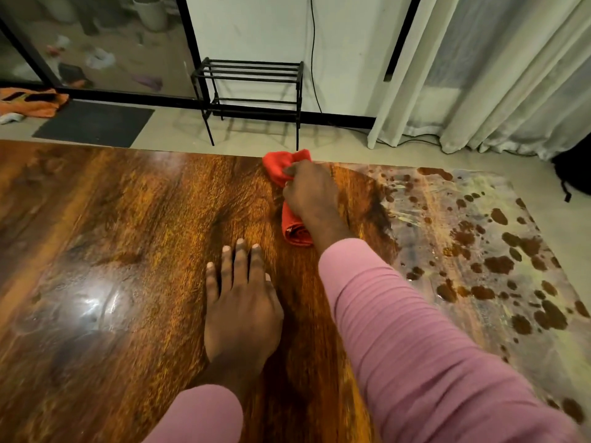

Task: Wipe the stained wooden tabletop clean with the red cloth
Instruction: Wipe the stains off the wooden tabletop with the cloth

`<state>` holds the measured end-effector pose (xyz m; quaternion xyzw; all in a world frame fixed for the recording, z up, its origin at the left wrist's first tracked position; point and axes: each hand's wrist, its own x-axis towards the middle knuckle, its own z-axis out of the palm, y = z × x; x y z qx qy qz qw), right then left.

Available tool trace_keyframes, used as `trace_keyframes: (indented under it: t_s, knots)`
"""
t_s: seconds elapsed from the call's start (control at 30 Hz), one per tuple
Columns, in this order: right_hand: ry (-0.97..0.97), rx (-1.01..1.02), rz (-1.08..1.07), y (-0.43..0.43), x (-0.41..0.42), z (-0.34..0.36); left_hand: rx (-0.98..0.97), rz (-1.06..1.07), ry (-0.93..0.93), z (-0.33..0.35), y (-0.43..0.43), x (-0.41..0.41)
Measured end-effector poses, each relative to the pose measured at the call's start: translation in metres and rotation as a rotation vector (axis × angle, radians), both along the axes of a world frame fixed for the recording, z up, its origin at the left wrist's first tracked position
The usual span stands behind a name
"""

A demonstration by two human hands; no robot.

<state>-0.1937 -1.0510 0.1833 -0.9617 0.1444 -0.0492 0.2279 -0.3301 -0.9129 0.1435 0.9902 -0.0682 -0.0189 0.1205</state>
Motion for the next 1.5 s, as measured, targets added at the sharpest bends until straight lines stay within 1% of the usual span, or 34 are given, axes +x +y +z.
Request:
trace_keyframes:
  t_s: [0.07,0.13,0.17,0.23,0.3,0.33,0.43,0.5,0.53,0.57,0.67,0.73,0.83,0.93,0.97,1.0,1.03,1.1,1.13,1.17,1.2,1.27,1.33,1.4,1.43,1.47,1.5]
  knots:
    - [-0.055,-0.044,-0.118,-0.020,0.003,-0.003,-0.005,-0.026,-0.018,-0.004,-0.002,-0.003]
    - [-0.105,-0.106,-0.344,-0.045,0.000,-0.001,-0.039,-0.025,0.008,-0.004,-0.003,-0.003]
    - [-0.103,-0.135,-0.429,-0.054,0.001,0.000,-0.026,-0.021,0.004,-0.006,-0.002,-0.003]
    - [-0.081,-0.172,-0.489,-0.059,0.003,0.001,0.008,-0.020,-0.007,-0.006,-0.002,-0.004]
    - [-0.078,-0.160,-0.450,-0.045,0.006,0.003,-0.002,0.001,-0.002,-0.007,-0.003,-0.005]
    - [-0.081,-0.128,-0.392,-0.036,0.006,0.001,0.005,0.003,0.006,-0.006,-0.003,-0.005]
    - [-0.056,-0.021,-0.090,-0.023,0.007,-0.006,0.009,0.004,0.002,-0.006,-0.003,-0.005]
    - [-0.020,-0.009,0.017,-0.038,0.006,-0.007,0.013,0.010,0.016,-0.004,-0.004,-0.006]
    - [0.000,-0.028,0.007,-0.051,0.005,-0.008,0.005,0.007,0.022,-0.003,-0.004,-0.006]
    - [0.007,-0.038,-0.060,-0.066,0.001,-0.009,-0.001,0.004,0.021,-0.003,-0.003,-0.006]
    - [-0.032,-0.060,-0.380,-0.110,-0.016,-0.009,-0.018,0.000,0.018,-0.002,-0.003,-0.006]
    - [-0.056,-0.109,-0.461,-0.120,-0.021,-0.008,-0.027,-0.006,0.013,-0.002,-0.004,-0.006]
    - [-0.077,-0.085,-0.411,-0.106,-0.022,-0.007,-0.027,-0.005,0.016,-0.002,-0.005,-0.006]
    - [-0.041,-0.047,-0.166,-0.099,-0.025,-0.013,-0.043,0.000,0.009,-0.002,-0.004,-0.006]
    - [-0.024,-0.046,-0.121,-0.104,-0.029,-0.012,-0.048,-0.002,0.003,-0.003,-0.005,-0.007]
    - [-0.020,-0.055,-0.134,-0.114,-0.032,-0.010,-0.050,-0.003,0.001,-0.003,-0.006,-0.007]
    - [-0.029,-0.066,-0.202,-0.125,-0.034,-0.010,-0.046,-0.003,0.000,-0.003,-0.006,-0.006]
    - [-0.069,-0.068,-0.426,-0.145,-0.042,-0.011,-0.004,-0.013,-0.001,-0.001,-0.005,-0.006]
    - [-0.092,-0.073,-0.501,-0.149,-0.044,-0.012,0.032,-0.036,-0.018,0.001,-0.006,-0.005]
    - [-0.093,-0.086,-0.523,-0.148,-0.045,-0.012,0.063,-0.064,-0.032,0.004,-0.009,-0.005]
    - [-0.080,-0.087,-0.511,-0.144,-0.044,-0.011,0.071,-0.096,-0.038,0.007,-0.017,-0.006]
    - [-0.055,-0.055,-0.431,-0.133,-0.044,-0.011,-0.010,-0.136,-0.031,0.011,-0.043,-0.008]
    - [-0.035,-0.046,-0.251,-0.129,-0.048,-0.016,-0.098,-0.188,-0.021,0.010,-0.078,-0.009]
    - [0.009,-0.048,-0.072,-0.138,-0.055,-0.016,-0.120,-0.246,-0.015,0.006,-0.106,-0.011]
    - [0.028,-0.032,-0.051,-0.148,-0.058,-0.015,-0.110,-0.261,-0.002,0.003,-0.113,-0.013]
    - [0.033,-0.027,-0.095,-0.160,-0.059,-0.014,-0.087,-0.268,0.011,0.000,-0.116,-0.013]
    - [0.015,-0.045,-0.193,-0.171,-0.061,-0.013,-0.064,-0.270,0.013,-0.004,-0.115,-0.014]
